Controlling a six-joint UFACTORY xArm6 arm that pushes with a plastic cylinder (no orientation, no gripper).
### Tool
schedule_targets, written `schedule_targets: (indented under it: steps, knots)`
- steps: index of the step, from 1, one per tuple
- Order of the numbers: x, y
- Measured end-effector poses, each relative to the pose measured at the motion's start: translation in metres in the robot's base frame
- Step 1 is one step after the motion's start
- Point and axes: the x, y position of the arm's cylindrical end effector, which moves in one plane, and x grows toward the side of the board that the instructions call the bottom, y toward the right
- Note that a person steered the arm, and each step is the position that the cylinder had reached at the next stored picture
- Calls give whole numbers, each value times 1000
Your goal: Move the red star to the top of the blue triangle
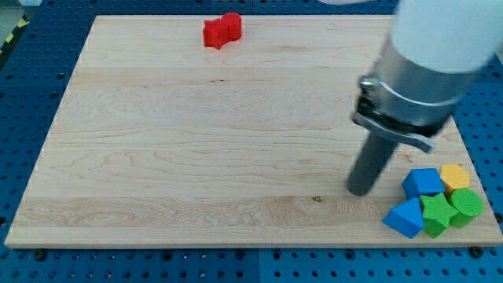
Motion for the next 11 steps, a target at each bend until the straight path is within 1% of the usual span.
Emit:
schedule_targets:
  steps: [1,2,4,5,6,7,8,9,10,11]
  knots:
    - [-38,-33]
    - [-113,-23]
    - [-248,10]
    - [-307,-7]
    - [-331,-73]
    - [-338,-155]
    - [-335,-206]
    - [-297,-206]
    - [-238,-201]
    - [-243,-197]
